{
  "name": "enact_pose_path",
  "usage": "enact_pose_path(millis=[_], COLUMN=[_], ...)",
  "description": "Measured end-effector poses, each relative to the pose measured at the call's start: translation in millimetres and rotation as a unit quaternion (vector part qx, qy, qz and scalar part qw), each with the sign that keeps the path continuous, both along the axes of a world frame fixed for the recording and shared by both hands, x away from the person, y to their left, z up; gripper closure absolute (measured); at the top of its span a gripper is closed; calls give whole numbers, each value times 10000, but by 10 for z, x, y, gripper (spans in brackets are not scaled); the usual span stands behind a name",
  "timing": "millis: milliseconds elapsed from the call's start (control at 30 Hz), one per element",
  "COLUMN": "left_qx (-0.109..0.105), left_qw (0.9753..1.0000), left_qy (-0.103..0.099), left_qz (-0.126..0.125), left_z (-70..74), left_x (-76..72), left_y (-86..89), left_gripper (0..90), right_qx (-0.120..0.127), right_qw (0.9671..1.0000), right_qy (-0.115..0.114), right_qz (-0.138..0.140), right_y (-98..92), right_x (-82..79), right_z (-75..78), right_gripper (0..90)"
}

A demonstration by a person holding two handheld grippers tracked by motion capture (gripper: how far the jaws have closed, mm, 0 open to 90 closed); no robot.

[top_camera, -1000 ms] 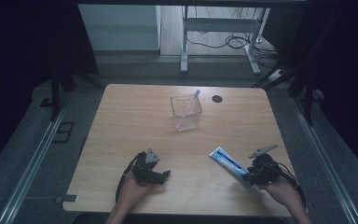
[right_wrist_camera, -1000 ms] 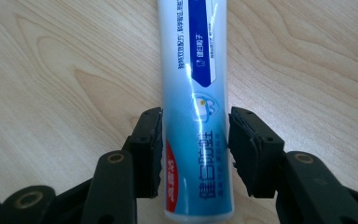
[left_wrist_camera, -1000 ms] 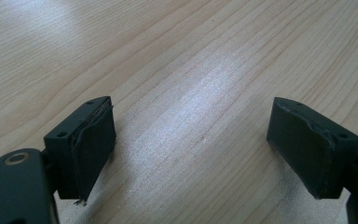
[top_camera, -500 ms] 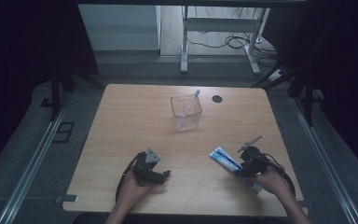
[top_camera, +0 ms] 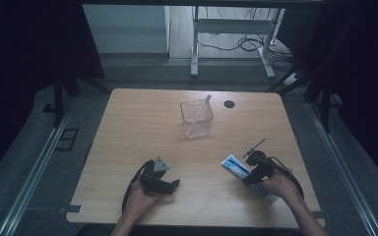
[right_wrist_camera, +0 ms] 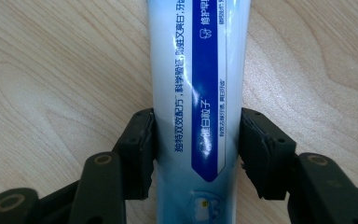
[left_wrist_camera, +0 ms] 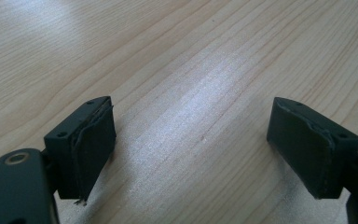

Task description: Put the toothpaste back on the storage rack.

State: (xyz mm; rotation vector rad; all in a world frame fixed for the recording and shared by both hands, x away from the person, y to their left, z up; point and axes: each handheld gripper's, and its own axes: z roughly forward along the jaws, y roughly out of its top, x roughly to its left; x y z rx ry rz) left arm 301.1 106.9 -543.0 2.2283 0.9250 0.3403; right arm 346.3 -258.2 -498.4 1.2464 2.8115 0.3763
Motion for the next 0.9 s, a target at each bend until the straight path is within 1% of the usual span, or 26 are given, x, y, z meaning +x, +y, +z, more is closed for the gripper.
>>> enact_pose_path(millis=[67, 100, 167, 267, 400, 567, 733, 900], left_qx=[-1, 0, 0, 0, 0, 0, 0, 1], left_qw=[10000, 10000, 10000, 10000, 10000, 10000, 10000, 10000], left_qy=[0, -1, 0, 0, 1, 0, 1, 0], left_qz=[1, 0, 0, 0, 1, 2, 0, -1], left_z=[0, 0, 0, 0, 0, 0, 0, 0], left_x=[0, 0, 0, 0, 0, 0, 0, 0], left_y=[0, 0, 0, 0, 0, 0, 0, 0], left_gripper=[154, 153, 154, 154, 154, 154, 154, 154], right_qx=[-9, -2, 11, -36, -43, 85, 255, 435], right_qw=[10000, 10000, 10000, 10000, 10000, 10000, 9995, 9983], right_qy=[-1, 14, 22, 38, 18, 18, -168, -377], right_qz=[-28, -34, -28, -24, 12, 27, 0, 25], right_y=[-1, -5, -8, 1, 1, -41, -82, -77], right_x=[0, 2, 4, 6, -3, -7, 0, 5], right_z=[6, 21, 53, 83, 104, 119, 194, 304], right_gripper=[533, 589, 652, 693, 715, 721, 722, 722])
